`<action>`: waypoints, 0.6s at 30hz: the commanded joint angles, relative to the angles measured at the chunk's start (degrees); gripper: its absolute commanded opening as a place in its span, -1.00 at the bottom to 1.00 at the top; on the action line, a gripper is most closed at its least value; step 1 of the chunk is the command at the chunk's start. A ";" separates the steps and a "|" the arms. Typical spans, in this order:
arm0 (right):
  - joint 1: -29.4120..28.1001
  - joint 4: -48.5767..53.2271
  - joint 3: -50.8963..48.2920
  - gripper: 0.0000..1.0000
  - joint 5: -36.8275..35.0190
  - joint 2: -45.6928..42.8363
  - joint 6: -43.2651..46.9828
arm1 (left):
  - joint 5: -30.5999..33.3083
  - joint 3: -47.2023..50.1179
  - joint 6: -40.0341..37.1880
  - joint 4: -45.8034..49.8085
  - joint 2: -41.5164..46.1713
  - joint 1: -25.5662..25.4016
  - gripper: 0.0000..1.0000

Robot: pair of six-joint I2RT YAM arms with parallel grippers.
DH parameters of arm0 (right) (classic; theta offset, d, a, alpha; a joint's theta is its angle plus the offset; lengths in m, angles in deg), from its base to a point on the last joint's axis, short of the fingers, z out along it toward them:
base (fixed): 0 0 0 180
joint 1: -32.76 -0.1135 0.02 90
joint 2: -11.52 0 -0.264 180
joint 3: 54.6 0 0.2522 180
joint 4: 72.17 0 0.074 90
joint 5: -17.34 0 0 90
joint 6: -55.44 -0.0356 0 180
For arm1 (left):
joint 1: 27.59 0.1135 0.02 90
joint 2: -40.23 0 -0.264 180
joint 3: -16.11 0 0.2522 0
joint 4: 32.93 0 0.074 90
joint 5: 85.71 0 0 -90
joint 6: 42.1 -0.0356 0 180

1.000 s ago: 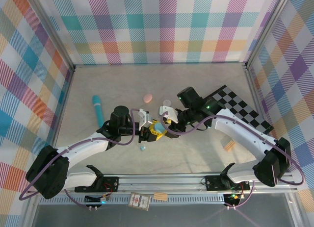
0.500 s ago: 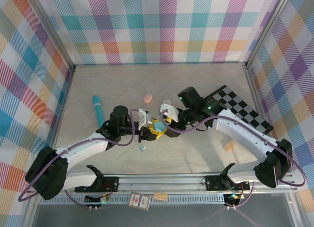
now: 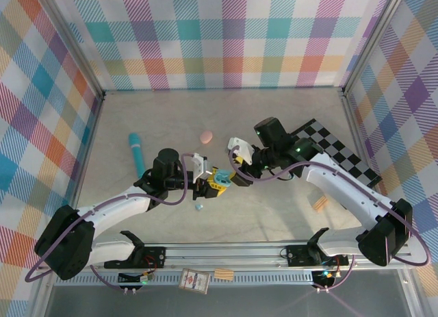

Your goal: Insert the wireless bluetooth earbuds into the charging case

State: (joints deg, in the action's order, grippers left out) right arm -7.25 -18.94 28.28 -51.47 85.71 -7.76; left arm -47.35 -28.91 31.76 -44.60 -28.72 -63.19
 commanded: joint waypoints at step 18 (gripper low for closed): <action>5.92 -13.11 -5.18 0.99 6.69 -12.76 -12.75 | -2.25 1.42 2.52 -6.82 0.17 1.05 -0.33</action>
State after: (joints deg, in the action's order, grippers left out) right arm -3.42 -26.66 24.83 -46.23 74.43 -14.38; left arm -47.72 -28.39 33.33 -47.77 -28.58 -62.68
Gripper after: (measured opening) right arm 0.983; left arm 0.373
